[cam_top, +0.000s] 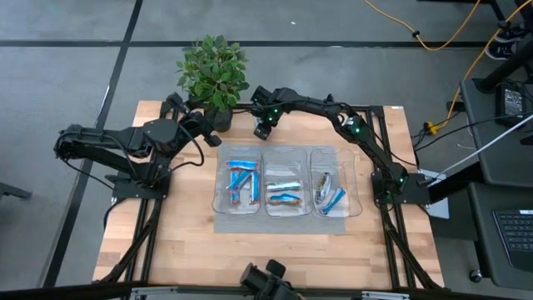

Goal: Pick and place Granola Bars by type
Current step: Put the yellow granola bar into the middle transparent bin

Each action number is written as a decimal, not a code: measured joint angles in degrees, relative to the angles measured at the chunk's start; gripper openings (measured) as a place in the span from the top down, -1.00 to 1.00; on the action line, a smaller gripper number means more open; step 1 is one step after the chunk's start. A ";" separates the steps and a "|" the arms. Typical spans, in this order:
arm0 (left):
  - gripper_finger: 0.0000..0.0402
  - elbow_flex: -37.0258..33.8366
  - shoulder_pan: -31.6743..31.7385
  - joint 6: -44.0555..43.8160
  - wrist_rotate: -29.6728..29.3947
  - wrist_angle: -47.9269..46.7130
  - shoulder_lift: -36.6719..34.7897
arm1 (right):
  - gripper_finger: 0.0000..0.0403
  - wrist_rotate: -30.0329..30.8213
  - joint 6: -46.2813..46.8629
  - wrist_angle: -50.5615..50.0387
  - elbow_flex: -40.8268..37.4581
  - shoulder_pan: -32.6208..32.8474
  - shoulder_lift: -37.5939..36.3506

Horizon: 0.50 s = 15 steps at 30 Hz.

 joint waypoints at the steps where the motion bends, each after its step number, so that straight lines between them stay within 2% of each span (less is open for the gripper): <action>1: 0.16 0.00 0.10 -0.02 0.04 0.00 0.00 | 0.31 0.20 0.04 0.00 0.00 0.00 0.00; 9: 0.16 0.00 0.11 -0.01 0.06 -0.02 0.00 | 0.36 1.09 0.30 -0.79 -0.11 0.04 -0.68; 12: 0.16 0.00 0.11 -0.02 0.07 -0.02 0.00 | 0.52 1.23 -0.63 -0.77 -0.15 0.02 -1.84; 15: 0.16 0.00 0.11 -0.02 0.09 -0.02 0.00 | 0.77 1.58 -0.81 -0.55 -0.11 -0.23 -2.92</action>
